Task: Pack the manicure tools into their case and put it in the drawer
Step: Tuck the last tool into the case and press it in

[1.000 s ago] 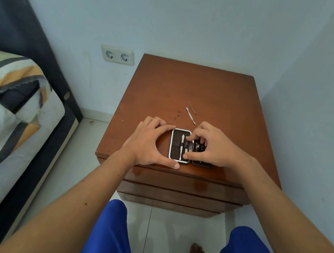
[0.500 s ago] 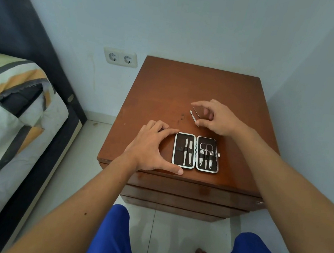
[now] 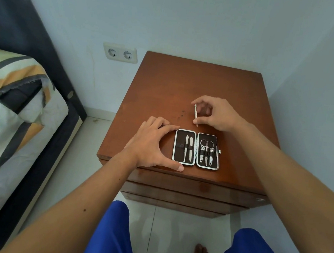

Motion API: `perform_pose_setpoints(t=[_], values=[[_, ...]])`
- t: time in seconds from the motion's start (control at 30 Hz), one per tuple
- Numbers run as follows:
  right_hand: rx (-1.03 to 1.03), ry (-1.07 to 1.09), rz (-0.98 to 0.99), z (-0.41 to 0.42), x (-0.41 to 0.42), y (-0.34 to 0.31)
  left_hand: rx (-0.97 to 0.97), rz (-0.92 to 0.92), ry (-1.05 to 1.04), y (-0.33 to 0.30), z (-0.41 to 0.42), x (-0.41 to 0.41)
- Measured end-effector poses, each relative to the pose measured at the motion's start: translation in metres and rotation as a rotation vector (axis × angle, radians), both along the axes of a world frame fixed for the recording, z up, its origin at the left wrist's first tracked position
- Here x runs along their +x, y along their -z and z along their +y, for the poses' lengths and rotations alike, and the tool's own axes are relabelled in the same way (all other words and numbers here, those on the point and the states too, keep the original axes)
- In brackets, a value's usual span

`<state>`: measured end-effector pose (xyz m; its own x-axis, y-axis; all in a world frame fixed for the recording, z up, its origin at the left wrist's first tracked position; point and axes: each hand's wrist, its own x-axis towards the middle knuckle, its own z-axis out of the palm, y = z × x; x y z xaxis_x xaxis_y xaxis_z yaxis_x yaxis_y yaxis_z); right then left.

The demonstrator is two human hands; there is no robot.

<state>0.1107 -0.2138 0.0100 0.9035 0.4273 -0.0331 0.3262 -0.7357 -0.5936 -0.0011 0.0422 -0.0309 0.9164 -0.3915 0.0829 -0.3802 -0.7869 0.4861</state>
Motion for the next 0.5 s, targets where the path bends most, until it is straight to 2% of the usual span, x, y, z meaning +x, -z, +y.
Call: perform_pose_setpoints(t=[0.17,0.3,0.5], values=[[0.242,0.150,-0.095,0.004,-0.025,0.009,-0.006,0.000,0.001,0.001,0.000,0.000],[0.452,0.209,-0.029,0.005,-0.046,0.006,-0.013,-0.005,0.001,0.001,0.000,0.000],[0.425,0.142,0.039,0.025,-0.066,0.021,-0.028,0.000,0.000,0.001,0.000,0.000]])
